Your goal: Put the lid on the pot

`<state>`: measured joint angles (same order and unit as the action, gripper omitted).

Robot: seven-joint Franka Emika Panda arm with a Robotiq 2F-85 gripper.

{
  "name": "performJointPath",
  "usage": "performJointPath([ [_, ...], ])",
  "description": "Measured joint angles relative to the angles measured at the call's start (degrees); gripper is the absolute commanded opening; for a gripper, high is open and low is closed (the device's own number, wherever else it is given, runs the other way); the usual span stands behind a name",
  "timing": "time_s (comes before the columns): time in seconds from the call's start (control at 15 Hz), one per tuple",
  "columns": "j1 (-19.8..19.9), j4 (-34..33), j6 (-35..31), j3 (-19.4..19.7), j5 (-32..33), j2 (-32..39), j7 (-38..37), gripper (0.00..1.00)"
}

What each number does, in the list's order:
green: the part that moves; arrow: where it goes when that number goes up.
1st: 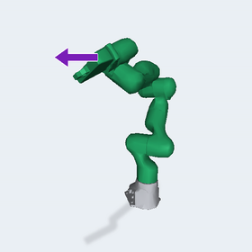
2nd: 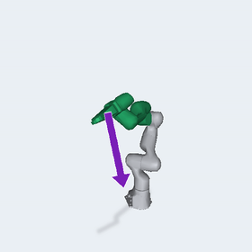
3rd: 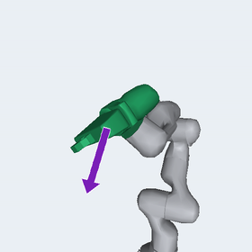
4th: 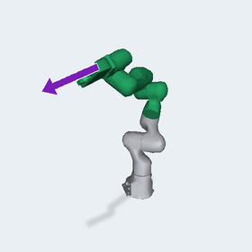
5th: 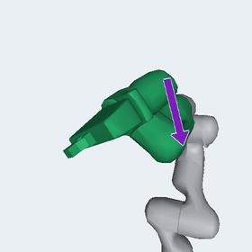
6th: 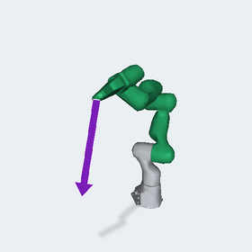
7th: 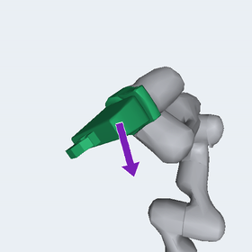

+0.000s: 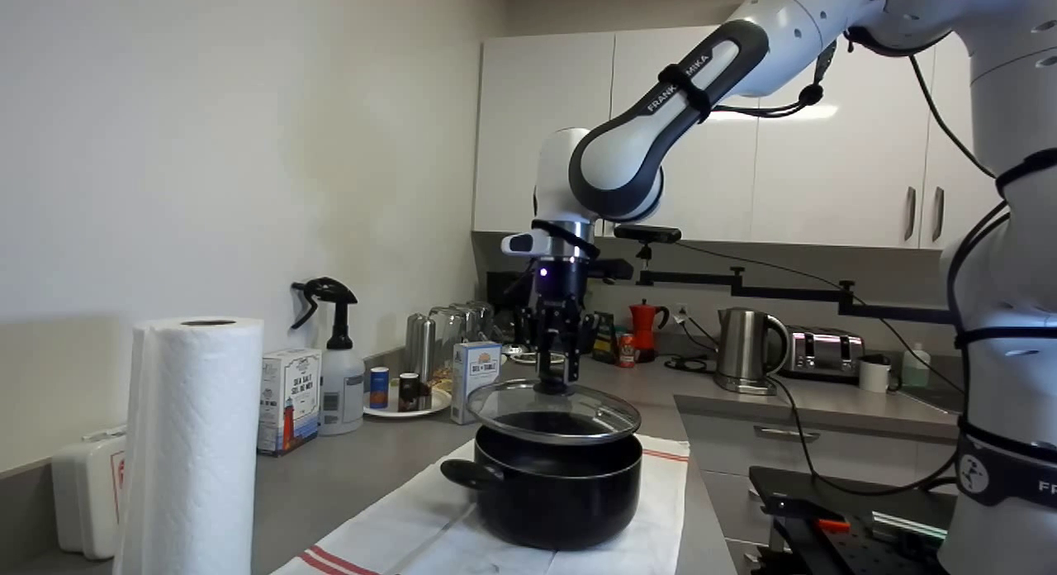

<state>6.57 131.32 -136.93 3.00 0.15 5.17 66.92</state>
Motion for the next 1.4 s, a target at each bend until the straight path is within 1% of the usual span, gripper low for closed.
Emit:
performJointPath([
  [0.47,1.5,-0.2,-1.1,1.0,-0.7,3.1,-1.6,0.25],
  [0.8,1.5,-0.7,-2.8,1.0,-0.7,5.6,-2.9,0.25],
  [1.4,1.5,-1.5,-3.7,0.7,-0.6,6.3,-3.6,0.25],
])
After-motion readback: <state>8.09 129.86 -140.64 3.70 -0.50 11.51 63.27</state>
